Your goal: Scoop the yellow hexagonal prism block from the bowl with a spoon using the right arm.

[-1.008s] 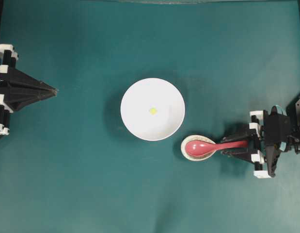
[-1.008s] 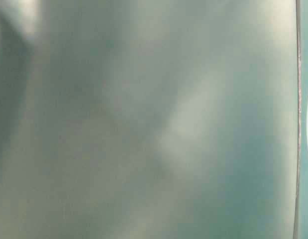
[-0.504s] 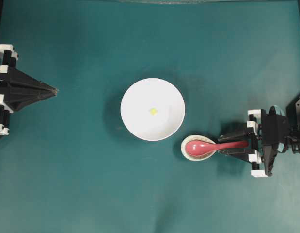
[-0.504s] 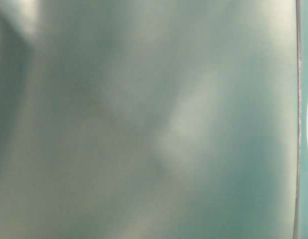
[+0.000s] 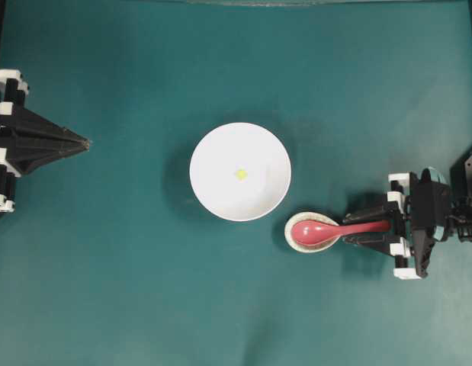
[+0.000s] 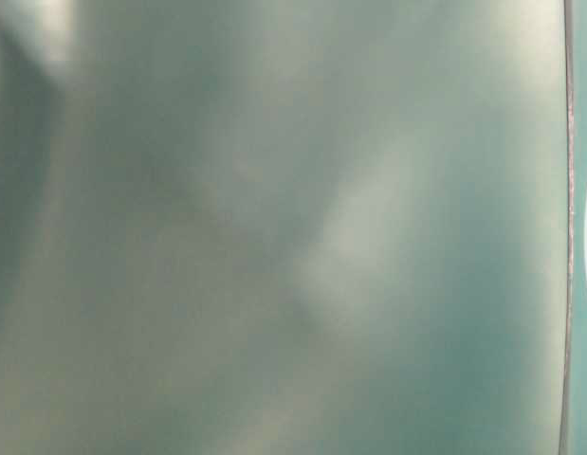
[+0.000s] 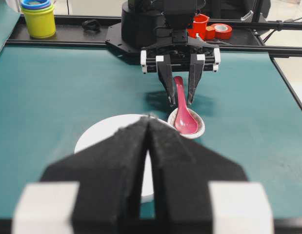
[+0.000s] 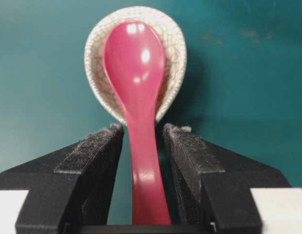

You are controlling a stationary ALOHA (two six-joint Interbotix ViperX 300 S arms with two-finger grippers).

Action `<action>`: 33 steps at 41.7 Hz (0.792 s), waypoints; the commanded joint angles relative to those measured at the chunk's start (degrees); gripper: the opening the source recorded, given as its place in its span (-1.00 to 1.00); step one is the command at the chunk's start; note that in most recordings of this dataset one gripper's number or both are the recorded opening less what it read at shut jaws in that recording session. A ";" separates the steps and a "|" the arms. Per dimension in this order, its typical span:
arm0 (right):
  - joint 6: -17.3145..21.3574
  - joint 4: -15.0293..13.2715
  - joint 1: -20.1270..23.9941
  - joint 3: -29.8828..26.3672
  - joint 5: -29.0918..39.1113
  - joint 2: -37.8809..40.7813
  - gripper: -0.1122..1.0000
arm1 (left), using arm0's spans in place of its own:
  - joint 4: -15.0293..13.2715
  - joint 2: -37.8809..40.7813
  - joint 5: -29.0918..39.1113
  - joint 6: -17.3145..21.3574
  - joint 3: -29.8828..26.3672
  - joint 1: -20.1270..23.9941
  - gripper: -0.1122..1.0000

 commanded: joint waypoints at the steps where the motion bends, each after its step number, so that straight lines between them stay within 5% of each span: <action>1: -0.18 0.18 0.00 -0.35 -0.26 -1.05 0.02 | 0.18 0.35 -0.35 0.09 -1.05 -0.09 -0.81; 33: -3.08 0.18 0.00 0.00 0.35 -4.66 0.02 | 0.18 0.26 -0.35 0.09 -1.05 -0.09 -0.81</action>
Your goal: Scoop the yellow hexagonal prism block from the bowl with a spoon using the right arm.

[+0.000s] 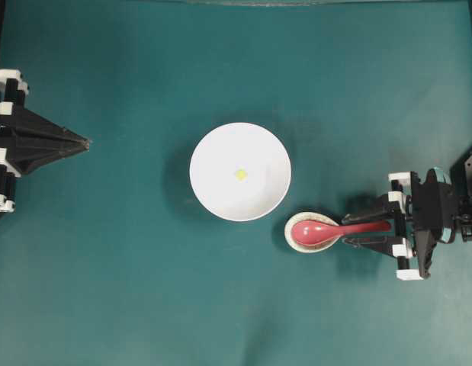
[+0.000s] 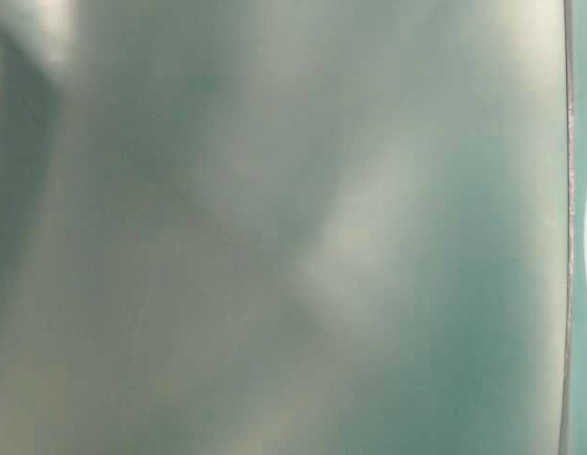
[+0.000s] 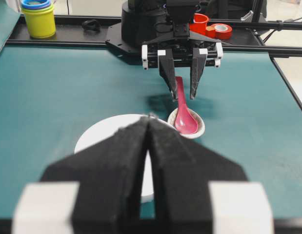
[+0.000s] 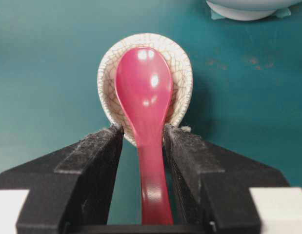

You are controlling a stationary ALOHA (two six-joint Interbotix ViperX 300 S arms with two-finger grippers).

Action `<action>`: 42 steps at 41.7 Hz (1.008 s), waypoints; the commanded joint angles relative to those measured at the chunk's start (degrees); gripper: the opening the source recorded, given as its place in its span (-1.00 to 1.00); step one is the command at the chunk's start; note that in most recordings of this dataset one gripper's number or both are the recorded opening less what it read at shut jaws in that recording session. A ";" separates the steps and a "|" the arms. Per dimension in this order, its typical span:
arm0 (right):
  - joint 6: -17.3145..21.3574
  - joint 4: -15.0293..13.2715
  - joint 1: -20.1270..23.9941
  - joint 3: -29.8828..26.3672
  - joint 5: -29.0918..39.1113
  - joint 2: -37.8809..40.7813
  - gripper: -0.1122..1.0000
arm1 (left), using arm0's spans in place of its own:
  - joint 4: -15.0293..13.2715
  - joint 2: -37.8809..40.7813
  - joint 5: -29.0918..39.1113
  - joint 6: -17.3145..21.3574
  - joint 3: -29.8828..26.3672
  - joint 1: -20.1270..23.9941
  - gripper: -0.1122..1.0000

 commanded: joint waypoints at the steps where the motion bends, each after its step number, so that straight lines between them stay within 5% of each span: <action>1: -0.09 0.09 0.09 -0.09 0.00 -1.05 0.02 | 0.09 0.44 -0.35 0.09 -0.97 -0.09 -0.81; 42: -0.09 0.09 -1.32 -0.26 3.08 -1.05 0.02 | 0.09 0.35 -0.35 0.09 -0.97 -0.09 -0.81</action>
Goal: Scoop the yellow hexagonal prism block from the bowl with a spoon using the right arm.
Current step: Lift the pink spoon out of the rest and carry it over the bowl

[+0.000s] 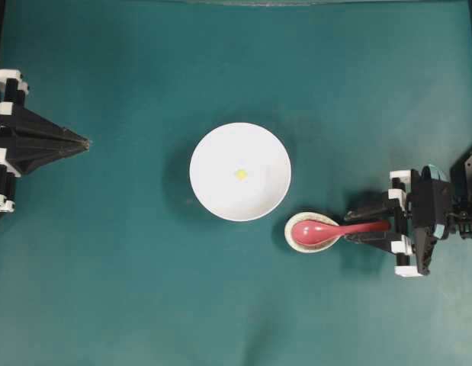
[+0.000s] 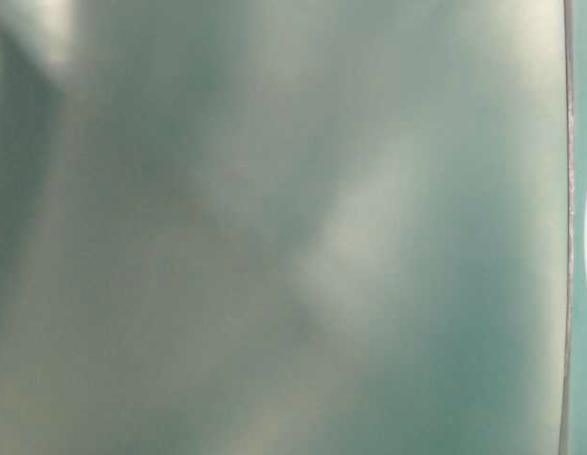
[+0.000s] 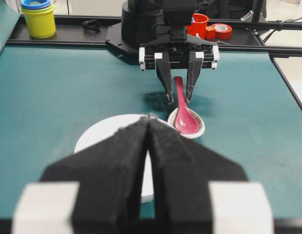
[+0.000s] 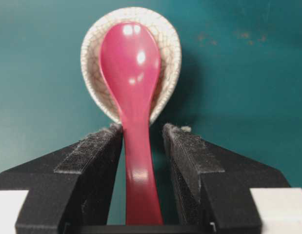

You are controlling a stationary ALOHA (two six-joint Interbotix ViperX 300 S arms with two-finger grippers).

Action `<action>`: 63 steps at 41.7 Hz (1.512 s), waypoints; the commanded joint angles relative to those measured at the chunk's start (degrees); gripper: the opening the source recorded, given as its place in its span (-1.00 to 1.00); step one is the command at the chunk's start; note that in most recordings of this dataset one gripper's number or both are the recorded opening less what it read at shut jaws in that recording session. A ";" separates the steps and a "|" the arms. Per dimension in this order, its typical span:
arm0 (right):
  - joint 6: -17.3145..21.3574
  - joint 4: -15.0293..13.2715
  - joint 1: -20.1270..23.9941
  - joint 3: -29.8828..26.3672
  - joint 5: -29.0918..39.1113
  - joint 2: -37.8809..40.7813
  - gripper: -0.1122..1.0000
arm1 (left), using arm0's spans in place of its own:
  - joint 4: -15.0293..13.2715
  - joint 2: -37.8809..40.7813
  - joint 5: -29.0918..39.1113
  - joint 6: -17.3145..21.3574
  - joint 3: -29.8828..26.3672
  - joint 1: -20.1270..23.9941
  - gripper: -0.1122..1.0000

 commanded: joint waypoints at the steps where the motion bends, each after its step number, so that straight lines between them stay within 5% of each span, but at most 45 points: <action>1: -0.09 0.09 0.00 -0.53 -0.53 -0.97 0.01 | 0.09 0.26 -0.35 0.09 -1.05 -0.09 -0.81; 9: -0.18 0.09 0.00 -0.70 -1.49 -1.32 -0.40 | 0.00 0.26 -0.35 0.09 -1.05 -0.09 -0.81; 25: -4.04 0.09 -2.20 -3.25 5.27 -13.54 -0.40 | 0.09 0.18 -0.62 0.09 -1.14 -0.09 -0.81; 40: -13.18 0.09 -14.24 -12.39 33.31 -24.43 -0.40 | 0.09 0.18 -0.88 0.09 -1.14 -0.09 -0.81; 63: -13.71 -3.69 -34.01 -30.06 69.70 -24.61 -0.40 | 0.09 0.62 -1.14 0.00 -1.05 -0.09 -0.81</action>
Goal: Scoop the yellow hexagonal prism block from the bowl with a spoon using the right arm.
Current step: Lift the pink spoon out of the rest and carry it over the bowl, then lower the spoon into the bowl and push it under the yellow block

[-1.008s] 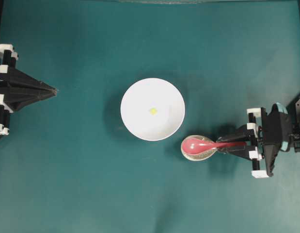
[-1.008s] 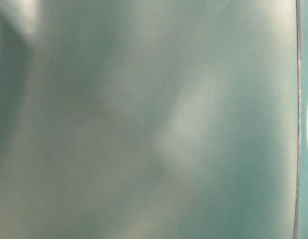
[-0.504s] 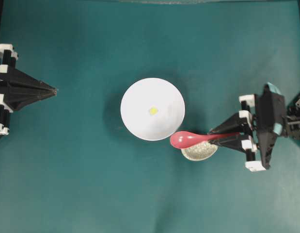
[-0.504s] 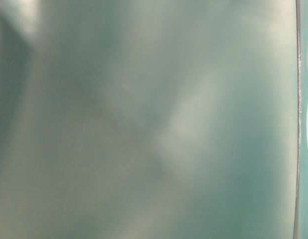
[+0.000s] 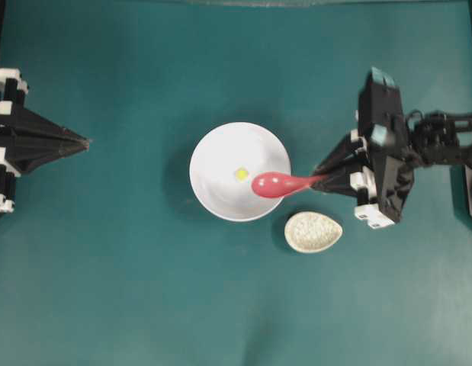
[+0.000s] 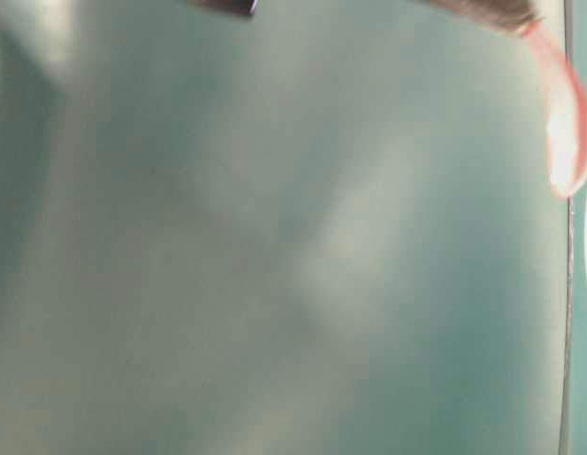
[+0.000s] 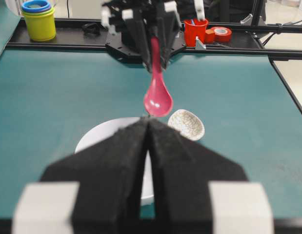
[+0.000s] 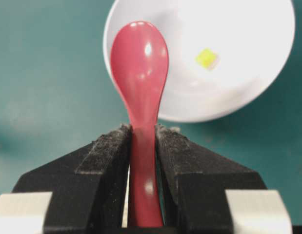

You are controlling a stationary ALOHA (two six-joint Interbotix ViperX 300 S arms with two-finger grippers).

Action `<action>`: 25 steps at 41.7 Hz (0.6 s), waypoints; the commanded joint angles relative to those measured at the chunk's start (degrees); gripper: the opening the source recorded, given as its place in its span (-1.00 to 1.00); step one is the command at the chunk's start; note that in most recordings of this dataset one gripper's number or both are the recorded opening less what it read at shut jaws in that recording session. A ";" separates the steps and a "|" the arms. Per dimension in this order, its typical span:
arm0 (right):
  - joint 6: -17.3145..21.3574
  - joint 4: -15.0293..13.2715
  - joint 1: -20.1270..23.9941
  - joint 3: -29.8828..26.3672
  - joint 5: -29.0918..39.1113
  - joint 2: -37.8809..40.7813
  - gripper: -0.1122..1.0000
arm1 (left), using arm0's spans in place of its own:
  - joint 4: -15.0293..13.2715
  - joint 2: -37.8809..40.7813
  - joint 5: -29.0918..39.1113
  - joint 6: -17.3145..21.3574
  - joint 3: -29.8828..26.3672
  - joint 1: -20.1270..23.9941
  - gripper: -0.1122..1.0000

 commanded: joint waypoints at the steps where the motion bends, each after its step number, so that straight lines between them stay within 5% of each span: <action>1: 0.00 -1.41 -2.55 -4.31 5.19 -0.53 -0.40 | 0.09 0.70 -0.62 0.00 -0.97 -0.09 -0.81; 15: 1.85 -6.42 -7.73 -12.04 17.23 5.10 -0.40 | 0.09 1.58 -0.53 0.00 -0.88 -0.09 -0.81; 25: 6.86 -9.84 -7.91 -21.62 29.79 12.92 -0.40 | 0.18 1.93 -0.62 0.00 -0.79 -0.09 -0.81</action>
